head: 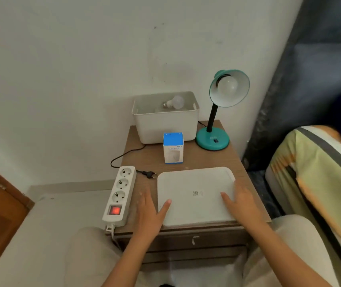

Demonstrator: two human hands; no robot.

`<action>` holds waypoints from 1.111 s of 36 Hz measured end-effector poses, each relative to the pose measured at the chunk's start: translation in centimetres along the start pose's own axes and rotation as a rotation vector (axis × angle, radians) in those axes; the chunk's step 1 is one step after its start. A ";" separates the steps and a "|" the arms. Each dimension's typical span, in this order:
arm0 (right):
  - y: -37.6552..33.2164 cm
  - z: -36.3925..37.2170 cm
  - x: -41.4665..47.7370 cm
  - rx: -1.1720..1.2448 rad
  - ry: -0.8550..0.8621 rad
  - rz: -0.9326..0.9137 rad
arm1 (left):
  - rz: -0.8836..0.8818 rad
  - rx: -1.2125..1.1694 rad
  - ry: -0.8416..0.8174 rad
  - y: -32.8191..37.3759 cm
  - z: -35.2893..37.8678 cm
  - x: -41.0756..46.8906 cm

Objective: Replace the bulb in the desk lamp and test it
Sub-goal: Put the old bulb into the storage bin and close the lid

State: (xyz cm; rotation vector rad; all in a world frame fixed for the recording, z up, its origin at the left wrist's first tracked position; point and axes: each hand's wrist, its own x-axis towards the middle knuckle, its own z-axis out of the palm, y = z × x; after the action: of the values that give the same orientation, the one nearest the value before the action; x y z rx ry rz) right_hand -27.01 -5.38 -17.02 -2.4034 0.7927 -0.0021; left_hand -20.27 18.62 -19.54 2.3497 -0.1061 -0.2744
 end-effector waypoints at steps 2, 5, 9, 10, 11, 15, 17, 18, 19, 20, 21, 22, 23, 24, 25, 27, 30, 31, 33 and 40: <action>1.0 1.0 -0.5 -0.009 0.013 -0.022 | 0.057 0.118 0.001 -0.5 1.0 -0.5; 1.6 1.9 -1.3 -0.019 0.074 -0.060 | 0.124 0.191 -0.002 -0.3 2.0 -0.9; 1.9 2.3 -1.9 -0.005 0.135 -0.078 | 0.088 0.174 -0.012 0.8 2.4 -1.3; 1.8 2.3 -2.0 0.004 0.146 -0.075 | 0.069 0.157 -0.021 1.1 2.4 -1.4; 1.7 2.4 -2.1 0.016 0.154 -0.070 | 0.047 0.133 -0.029 1.4 2.3 -1.4; 1.6 2.7 -2.6 0.062 0.171 -0.058 | 0.005 0.027 -0.038 1.6 2.1 -1.7; 1.6 2.9 -2.9 0.096 0.173 -0.052 | 0.001 -0.028 -0.046 1.6 1.8 -1.8; 1.5 2.9 -3.1 0.115 0.177 -0.049 | -0.001 -0.056 -0.048 1.6 1.6 -1.9; 1.6 2.9 -3.3 0.135 0.180 -0.047 | 0.003 -0.079 -0.043 1.6 1.4 -2.0; 1.5 2.9 -3.5 0.152 0.184 -0.043 | 0.008 -0.093 -0.034 1.7 1.2 -2.2; 1.3 2.9 -3.6 0.168 0.188 -0.041 | 0.021 -0.104 -0.020 1.8 0.9 -2.3; 1.1 2.8 -3.8 0.184 0.196 -0.042 | 0.036 -0.116 -0.008 1.8 0.6 -2.4; 0.7 2.7 -3.9 0.204 0.206 -0.045 | 0.055 -0.129 0.007 2.0 0.1 -2.4; 0.3 2.5 -4.0 0.225 0.217 -0.050 | 0.072 -0.137 0.021 2.2 -0.4 -2.3; -0.3 2.3 -4.0 0.248 0.225 -0.055 | 0.086 -0.139 0.037 2.4 -1.0 -2.1; -1.5 1.6 -3.8 0.306 0.238 -0.073 | 0.108 -0.150 0.070 3.0 -2.4 -1.6; -3.9 0.1 -3.0 0.362 0.259 -0.135 | 0.147 -0.186 0.124 4.3 -4.7 -0.4; -4.9 -0.6 -2.5 0.372 0.272 -0.156 | 0.159 -0.186 0.141 4.9 -5.6 0.1; -7.0 -1.9 -1.4 0.389 0.295 -0.200 | 0.190 -0.177 0.184 5.9 -7.3 1.4; -13.0 -4.5 4.7 0.426 0.256 -0.273 | 0.255 -0.193 0.256 9.0 -11.9 7.3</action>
State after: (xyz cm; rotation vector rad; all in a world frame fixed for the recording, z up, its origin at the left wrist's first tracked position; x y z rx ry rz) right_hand -16.96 -2.02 -7.10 -2.1015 0.5030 -0.5418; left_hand -10.40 19.23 -6.14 2.1315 -0.2410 0.1355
